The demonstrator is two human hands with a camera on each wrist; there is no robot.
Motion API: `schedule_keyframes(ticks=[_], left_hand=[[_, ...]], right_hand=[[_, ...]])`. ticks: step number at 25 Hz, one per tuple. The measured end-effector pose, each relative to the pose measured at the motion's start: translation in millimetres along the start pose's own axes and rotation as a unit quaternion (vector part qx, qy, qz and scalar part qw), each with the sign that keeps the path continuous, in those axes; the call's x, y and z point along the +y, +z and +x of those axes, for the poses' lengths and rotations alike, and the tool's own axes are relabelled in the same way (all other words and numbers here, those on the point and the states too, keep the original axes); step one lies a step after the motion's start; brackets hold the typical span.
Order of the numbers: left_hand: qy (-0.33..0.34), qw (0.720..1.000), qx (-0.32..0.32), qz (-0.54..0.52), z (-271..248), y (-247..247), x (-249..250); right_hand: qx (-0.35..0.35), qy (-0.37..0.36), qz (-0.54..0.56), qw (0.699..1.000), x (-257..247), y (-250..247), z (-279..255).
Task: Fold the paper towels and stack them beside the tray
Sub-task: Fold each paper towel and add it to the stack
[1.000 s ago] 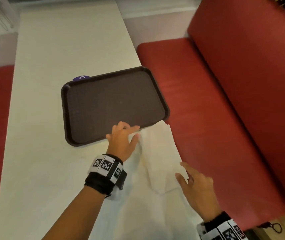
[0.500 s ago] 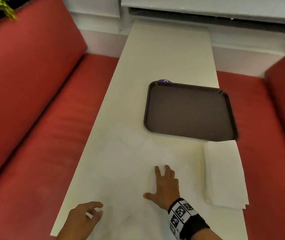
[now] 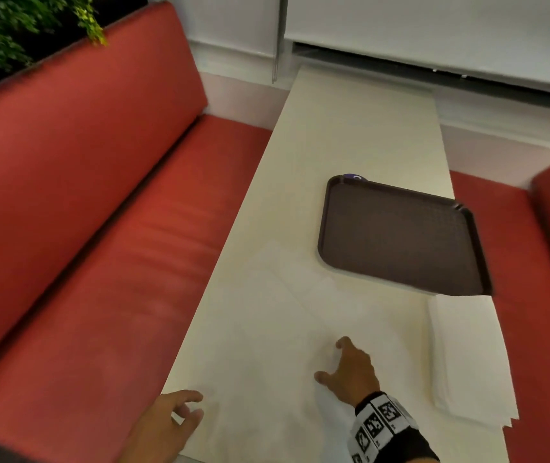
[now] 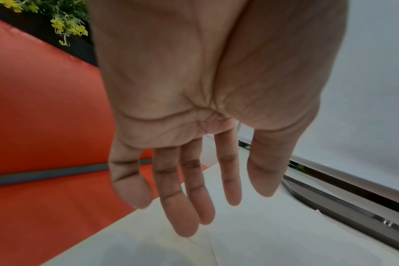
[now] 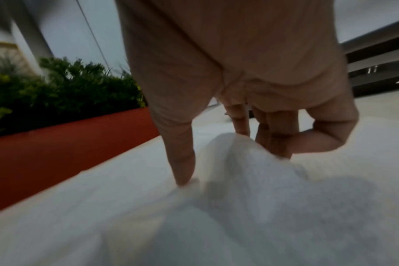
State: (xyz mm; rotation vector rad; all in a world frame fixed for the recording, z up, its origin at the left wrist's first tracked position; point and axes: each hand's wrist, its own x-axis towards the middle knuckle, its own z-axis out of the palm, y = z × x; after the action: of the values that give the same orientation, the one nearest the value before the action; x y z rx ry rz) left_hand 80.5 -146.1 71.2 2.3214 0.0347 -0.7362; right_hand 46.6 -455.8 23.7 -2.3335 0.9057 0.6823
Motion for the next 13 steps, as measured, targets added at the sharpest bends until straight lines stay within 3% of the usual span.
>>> schedule_keyframes(ticks=[5, 13], left_hand=[[0.018, 1.0, 0.001, 0.006, 12, -6, 3], [0.037, 0.999, 0.01, -0.017, 19, -9, 3]], right_hand=[[-0.003, -0.025, -0.072, 0.997, 4, -2, -9], [-0.023, 0.046, 0.175, 0.983, -23, -16, 37]])
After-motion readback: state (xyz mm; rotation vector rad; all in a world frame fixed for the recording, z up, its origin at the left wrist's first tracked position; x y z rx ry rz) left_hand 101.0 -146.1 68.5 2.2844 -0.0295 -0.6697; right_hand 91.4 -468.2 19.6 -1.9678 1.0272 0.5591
